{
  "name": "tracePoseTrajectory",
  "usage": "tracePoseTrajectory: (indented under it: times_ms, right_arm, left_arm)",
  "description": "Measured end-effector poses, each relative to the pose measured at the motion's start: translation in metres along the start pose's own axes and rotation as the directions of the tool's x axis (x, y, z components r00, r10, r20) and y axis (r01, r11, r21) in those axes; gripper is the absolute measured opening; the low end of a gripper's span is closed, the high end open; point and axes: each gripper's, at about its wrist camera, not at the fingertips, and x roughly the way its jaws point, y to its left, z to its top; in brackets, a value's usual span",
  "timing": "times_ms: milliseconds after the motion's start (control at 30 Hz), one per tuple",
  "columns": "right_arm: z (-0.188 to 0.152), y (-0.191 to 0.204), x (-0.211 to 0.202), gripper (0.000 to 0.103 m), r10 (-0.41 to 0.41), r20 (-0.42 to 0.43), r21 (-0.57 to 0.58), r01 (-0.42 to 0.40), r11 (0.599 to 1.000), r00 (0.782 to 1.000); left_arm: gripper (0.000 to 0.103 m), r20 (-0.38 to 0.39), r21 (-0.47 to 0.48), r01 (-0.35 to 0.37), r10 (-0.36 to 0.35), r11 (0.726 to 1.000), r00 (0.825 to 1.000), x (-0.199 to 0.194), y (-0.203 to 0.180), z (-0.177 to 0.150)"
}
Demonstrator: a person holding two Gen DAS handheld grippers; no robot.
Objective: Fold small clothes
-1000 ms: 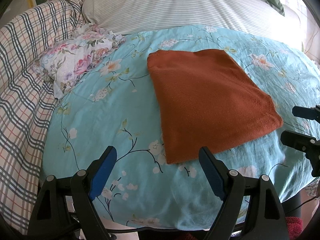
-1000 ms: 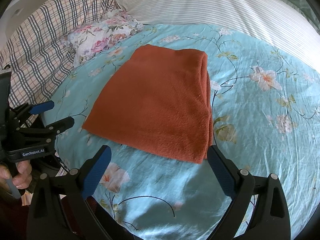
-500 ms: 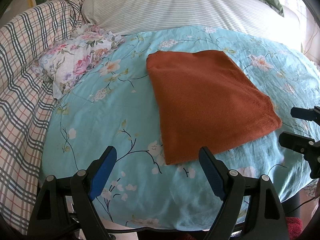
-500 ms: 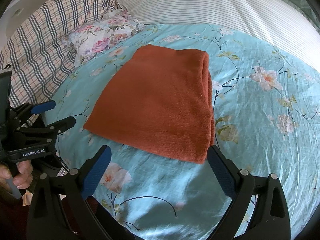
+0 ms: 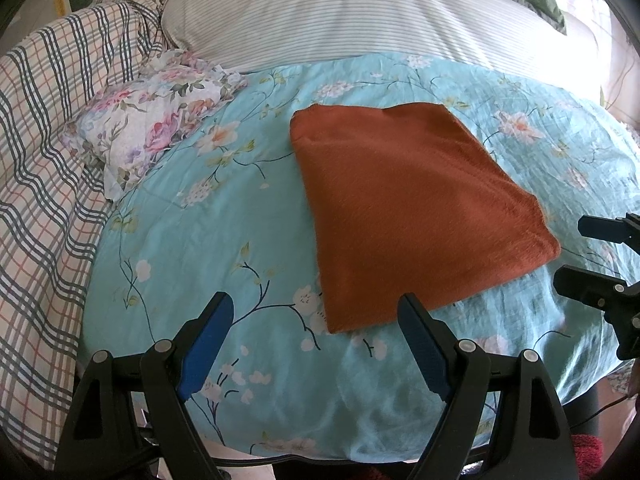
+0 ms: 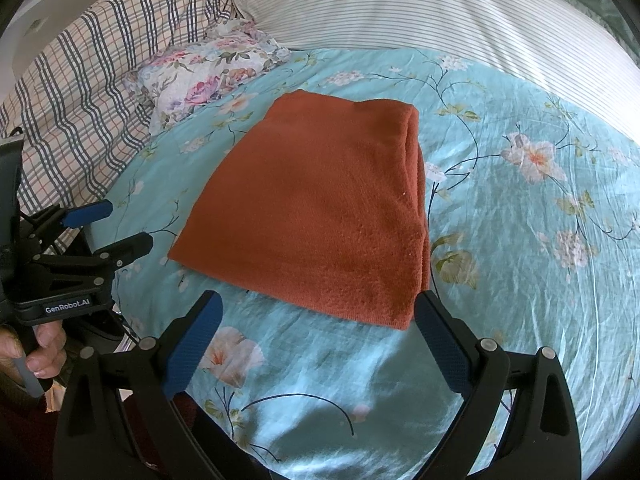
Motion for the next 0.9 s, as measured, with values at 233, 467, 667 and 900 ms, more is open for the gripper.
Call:
tracePoseTrajectory:
  times_ms: [233,467,667,900]
  right_arm:
    - [0.0007,0.0028,-0.0004,0.097,0.0,0.001,0.001,0.0,1.0,1.0]
    - [0.0016,0.0042,-0.0006,0.097,0.003,0.002,0.002,-0.003,1.0,1.0]
    - [0.0021,0.0037,-0.0002,0.097,0.001,0.001,0.003,-0.001,1.0,1.0]
    - [0.0027,0.0054,-0.0006,0.097,0.002,0.002,0.004,-0.002,1.0,1.0]
  left_arm:
    - [0.085,0.0,0.0,0.003,-0.003,1.0,1.0,-0.0002,-0.0007,0.001]
    - [0.085,0.0,0.002,0.007,-0.007,1.0,1.0,0.0004,-0.0026,0.0035]
    - [0.085,-0.001,0.003,0.011,-0.011,1.0,1.0,0.0014,-0.0026,0.0046]
    - [0.085,0.0,0.002,0.012,-0.012,1.0,1.0,0.0017,-0.0015,0.0046]
